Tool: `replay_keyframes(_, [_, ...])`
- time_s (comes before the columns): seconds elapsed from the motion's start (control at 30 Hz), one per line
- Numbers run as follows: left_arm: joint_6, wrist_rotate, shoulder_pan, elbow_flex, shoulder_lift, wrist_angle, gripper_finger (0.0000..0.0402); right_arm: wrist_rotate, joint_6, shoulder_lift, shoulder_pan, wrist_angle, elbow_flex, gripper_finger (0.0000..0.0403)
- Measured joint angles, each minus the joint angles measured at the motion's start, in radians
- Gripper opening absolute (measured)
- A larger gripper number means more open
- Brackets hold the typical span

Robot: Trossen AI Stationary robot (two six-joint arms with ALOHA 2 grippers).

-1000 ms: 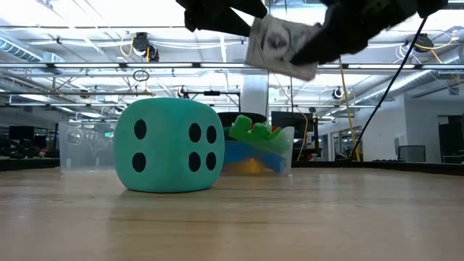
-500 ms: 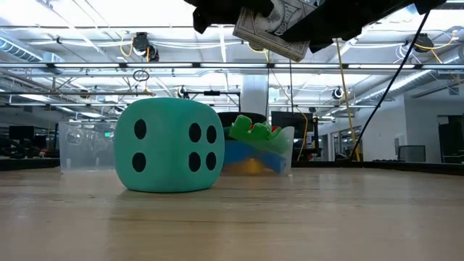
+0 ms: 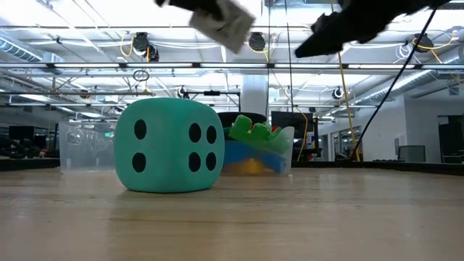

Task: Pick & Place Toys
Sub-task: Put the black card box into the black bin

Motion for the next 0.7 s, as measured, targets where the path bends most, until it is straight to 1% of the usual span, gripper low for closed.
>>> replay_keyframes(0.07, [-0.03, -0.11, 0.014, 0.003, -0.046, -0.115, 0.0064, 0.004, 0.0, -0.03, 0.001, -0.046, -0.003, 0.0196])
replay_keyframes(0.13, [-0.073, -0.19, 0.036, 0.001, -0.083, -0.264, 0.0064, 0.016, -0.001, -0.066, -0.004, -0.072, 0.001, 0.0198])
replay_keyframes(0.2, [-0.127, -0.235, 0.088, 0.001, -0.097, -0.375, 0.0064, 0.019, -0.007, -0.091, -0.007, -0.102, 0.0, 0.0199])
replay_keyframes(0.23, [-0.157, -0.24, 0.12, 0.001, -0.101, -0.439, 0.0064, 0.016, -0.012, -0.1, -0.01, -0.109, 0.0, 0.0198])
replay_keyframes(0.3, [-0.194, -0.236, 0.206, -0.004, -0.095, -0.537, 0.0064, 0.013, -0.019, -0.121, -0.015, -0.12, -0.004, 0.0195])
replay_keyframes(0.37, [-0.199, -0.215, 0.294, -0.022, -0.079, -0.548, 0.0064, 0.018, -0.031, -0.139, -0.026, -0.106, -0.016, 0.019])
replay_keyframes(0.4, [-0.188, -0.189, 0.336, -0.037, -0.067, -0.549, 0.0064, 0.018, -0.041, -0.145, -0.03, -0.1, -0.025, 0.0187])
replay_keyframes(0.5, [-0.099, -0.11, 0.468, -0.083, -0.036, -0.522, 0.0064, 0.014, -0.051, -0.162, -0.057, -0.104, -0.052, 0.0178])
replay_keyframes(0.57, [-0.04, -0.08, 0.545, -0.104, -0.012, -0.493, 0.0064, 0.016, -0.053, -0.177, -0.078, -0.097, -0.063, 0.0173])
replay_keyframes(0.7, [0.049, -0.041, 0.655, -0.121, 0.038, -0.438, 0.0064, 0.016, -0.053, -0.196, -0.118, -0.098, -0.082, 0.0165])
